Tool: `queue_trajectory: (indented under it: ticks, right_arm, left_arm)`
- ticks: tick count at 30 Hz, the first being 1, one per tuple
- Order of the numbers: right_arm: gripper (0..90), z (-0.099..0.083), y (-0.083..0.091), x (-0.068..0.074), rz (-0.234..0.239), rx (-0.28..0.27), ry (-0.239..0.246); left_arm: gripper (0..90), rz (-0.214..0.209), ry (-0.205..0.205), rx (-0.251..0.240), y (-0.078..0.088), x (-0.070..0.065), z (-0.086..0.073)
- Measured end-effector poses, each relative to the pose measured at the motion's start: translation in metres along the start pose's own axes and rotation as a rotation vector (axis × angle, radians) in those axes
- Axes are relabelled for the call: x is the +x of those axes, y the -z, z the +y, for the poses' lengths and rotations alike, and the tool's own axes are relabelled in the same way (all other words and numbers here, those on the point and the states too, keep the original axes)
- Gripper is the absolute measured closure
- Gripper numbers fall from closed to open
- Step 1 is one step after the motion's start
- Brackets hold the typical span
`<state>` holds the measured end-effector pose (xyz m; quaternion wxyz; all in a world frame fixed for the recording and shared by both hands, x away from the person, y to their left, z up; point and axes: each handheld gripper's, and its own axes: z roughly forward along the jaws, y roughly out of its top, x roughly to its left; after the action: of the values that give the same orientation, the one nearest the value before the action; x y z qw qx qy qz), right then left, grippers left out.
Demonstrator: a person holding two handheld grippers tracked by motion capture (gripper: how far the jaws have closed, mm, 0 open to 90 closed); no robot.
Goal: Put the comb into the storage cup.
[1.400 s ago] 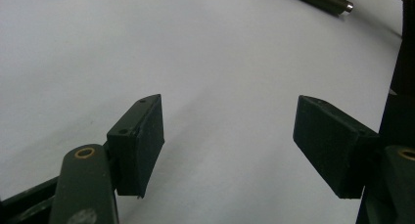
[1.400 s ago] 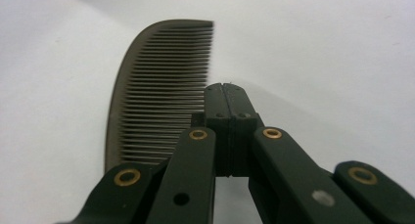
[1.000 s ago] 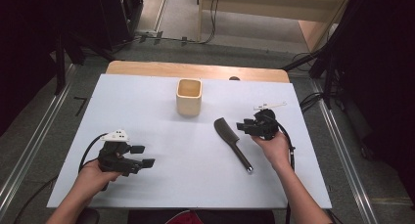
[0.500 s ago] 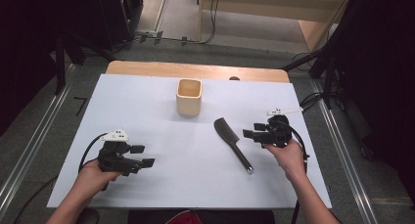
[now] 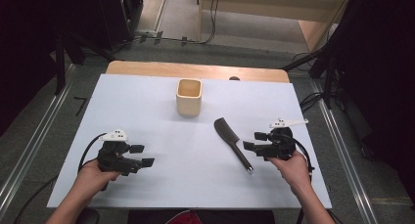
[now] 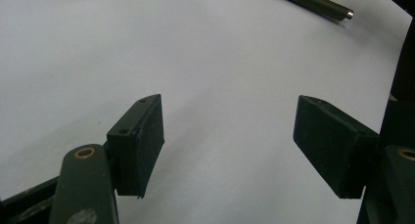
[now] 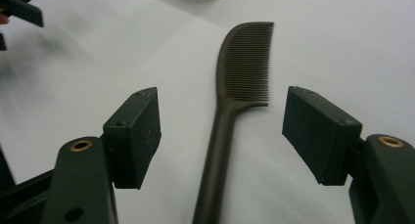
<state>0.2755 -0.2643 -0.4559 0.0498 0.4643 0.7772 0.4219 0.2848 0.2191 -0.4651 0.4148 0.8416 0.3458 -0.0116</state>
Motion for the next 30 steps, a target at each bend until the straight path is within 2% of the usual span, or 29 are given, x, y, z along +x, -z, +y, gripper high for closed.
queue_trajectory:
  ticks: [5,17,20,30]
  right_arm:
    - [27.7,-0.012,0.005,0.008,0.031,-0.001,0.014]
    - [26.9,-0.034,0.012,0.017,0.052,0.001,0.008]
    - [26.9,-0.04,0.012,0.018,0.056,0.019,0.01]
    - [26.6,-0.041,0.011,0.015,0.045,0.019,0.007]
  left_arm:
    - [28.5,-0.001,0.004,0.001,-0.001,0.0,0.0]
    - [28.5,0.001,0.004,0.003,0.0,0.0,-0.001]
    - [28.5,0.0,0.004,0.004,0.0,0.0,-0.001]
    - [28.5,-0.002,0.006,0.0,0.0,0.0,-0.001]
